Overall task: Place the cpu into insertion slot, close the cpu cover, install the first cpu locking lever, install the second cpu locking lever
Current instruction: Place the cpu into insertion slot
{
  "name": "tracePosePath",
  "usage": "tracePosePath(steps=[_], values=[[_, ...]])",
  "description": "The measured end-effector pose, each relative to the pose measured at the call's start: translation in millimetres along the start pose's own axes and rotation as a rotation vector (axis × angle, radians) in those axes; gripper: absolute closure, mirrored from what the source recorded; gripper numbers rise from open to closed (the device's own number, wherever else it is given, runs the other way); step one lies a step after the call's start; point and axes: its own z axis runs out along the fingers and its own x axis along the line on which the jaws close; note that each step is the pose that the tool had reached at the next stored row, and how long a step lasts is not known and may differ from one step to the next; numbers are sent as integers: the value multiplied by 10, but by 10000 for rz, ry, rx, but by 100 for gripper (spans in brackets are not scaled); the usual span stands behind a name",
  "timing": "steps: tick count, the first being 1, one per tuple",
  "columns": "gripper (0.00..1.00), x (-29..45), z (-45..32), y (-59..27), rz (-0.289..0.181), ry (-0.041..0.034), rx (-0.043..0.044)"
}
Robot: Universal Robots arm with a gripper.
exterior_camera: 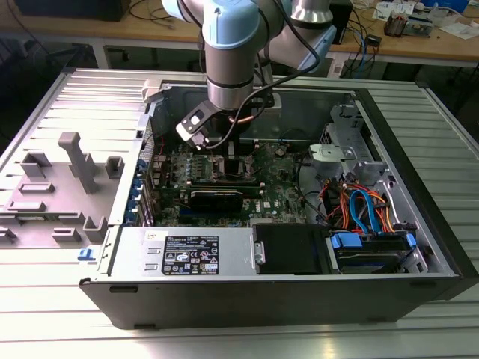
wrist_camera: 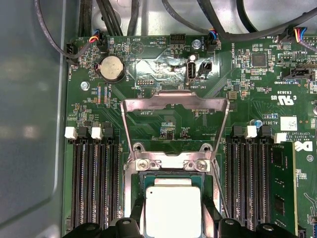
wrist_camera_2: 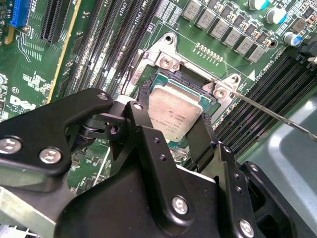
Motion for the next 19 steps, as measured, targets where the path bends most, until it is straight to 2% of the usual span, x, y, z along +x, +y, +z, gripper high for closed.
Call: tracePosePath(steps=[5, 12, 13, 14, 15, 19], values=[[45, 2, -12, 1, 2, 28, -3], [45, 1, -21, 2, 55, 22, -3], [45, 1, -15, 2, 70, 58, -3], [45, 0, -13, 2, 73, 130, -2], [45, 0, -11, 2, 77, 162, -3], [45, -13, -7, 2, 76, 171, -4]])
